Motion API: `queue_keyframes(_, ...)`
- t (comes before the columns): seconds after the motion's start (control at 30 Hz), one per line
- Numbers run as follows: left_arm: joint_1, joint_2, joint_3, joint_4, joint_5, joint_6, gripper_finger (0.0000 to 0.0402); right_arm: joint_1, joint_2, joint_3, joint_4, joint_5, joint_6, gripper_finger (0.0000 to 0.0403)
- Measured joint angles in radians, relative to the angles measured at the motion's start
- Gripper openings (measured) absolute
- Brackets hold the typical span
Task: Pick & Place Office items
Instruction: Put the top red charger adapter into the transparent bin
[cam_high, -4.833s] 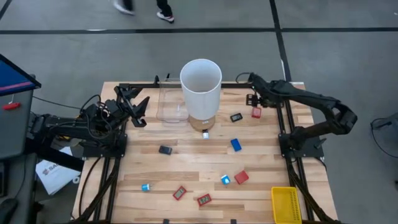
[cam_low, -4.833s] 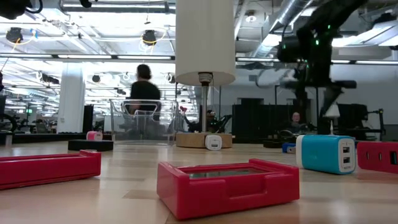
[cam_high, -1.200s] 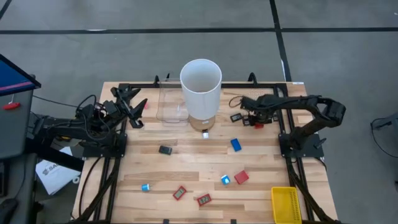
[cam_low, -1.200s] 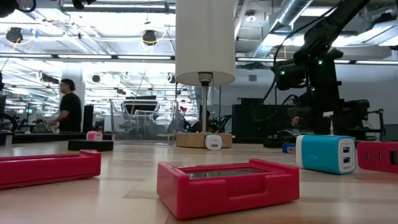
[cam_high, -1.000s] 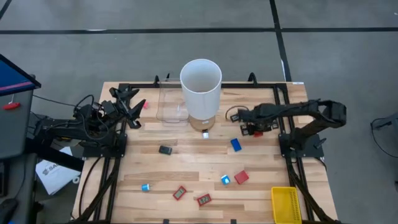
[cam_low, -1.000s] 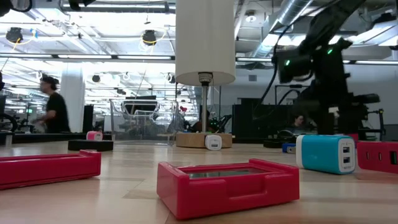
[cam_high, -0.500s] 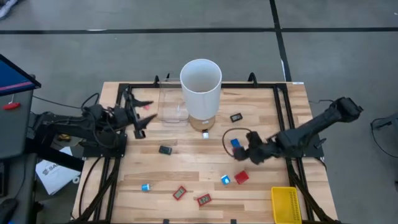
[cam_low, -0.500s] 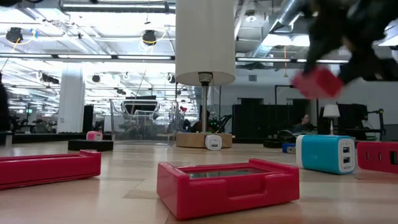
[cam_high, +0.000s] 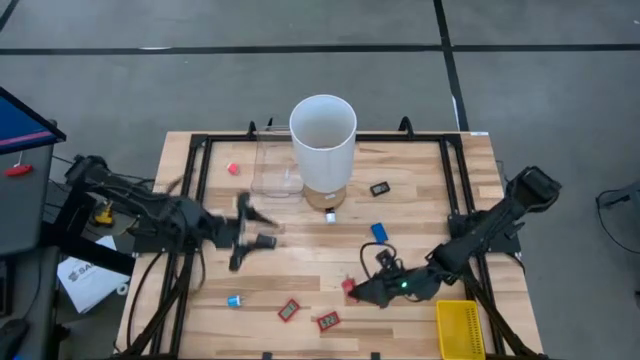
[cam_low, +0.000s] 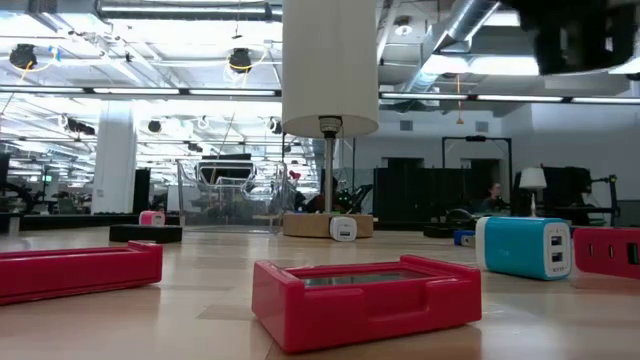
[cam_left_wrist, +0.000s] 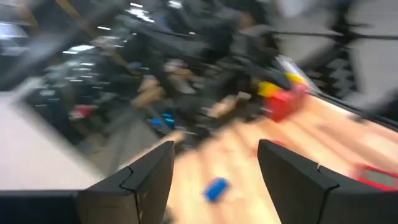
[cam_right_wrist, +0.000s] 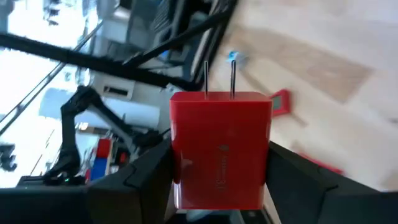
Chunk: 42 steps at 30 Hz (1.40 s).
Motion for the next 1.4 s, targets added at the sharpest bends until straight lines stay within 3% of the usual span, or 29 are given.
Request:
queue_keyframes(0.13,-0.092,0.107,0.001,0.062,-0.001,-0.002,0.0228,-0.026,0.087,0.064,0.074,-0.072,-0.071,0.0203)
queue_keyframes(0.27,-0.151,0.21,0.001,0.172,-0.002,0.008,0.0228,-0.053,0.159,0.146,0.086,-0.163,-0.113,0.0215)
queue_keyframes(0.5,-0.171,0.338,0.002,0.302,0.042,-0.02,0.0228,-0.077,0.252,0.271,0.087,-0.287,-0.183,0.022)
queue_keyframes(0.67,-0.17,0.408,0.03,0.324,0.092,-0.062,0.0228,-0.089,0.275,0.307,0.085,-0.32,-0.212,0.0206)
queue_keyframes(0.9,-0.169,0.47,0.084,0.323,0.116,-0.062,0.0228,-0.099,0.276,0.309,0.082,-0.339,-0.229,0.0229)
queue_keyframes(1.17,-0.159,0.49,0.107,0.346,0.199,-0.074,0.0228,-0.098,0.276,0.309,0.091,-0.341,-0.243,0.0211)
queue_keyframes(1.4,-0.153,0.519,0.113,0.381,0.219,-0.073,0.0228,-0.098,0.276,0.309,0.095,-0.34,-0.246,0.0228)
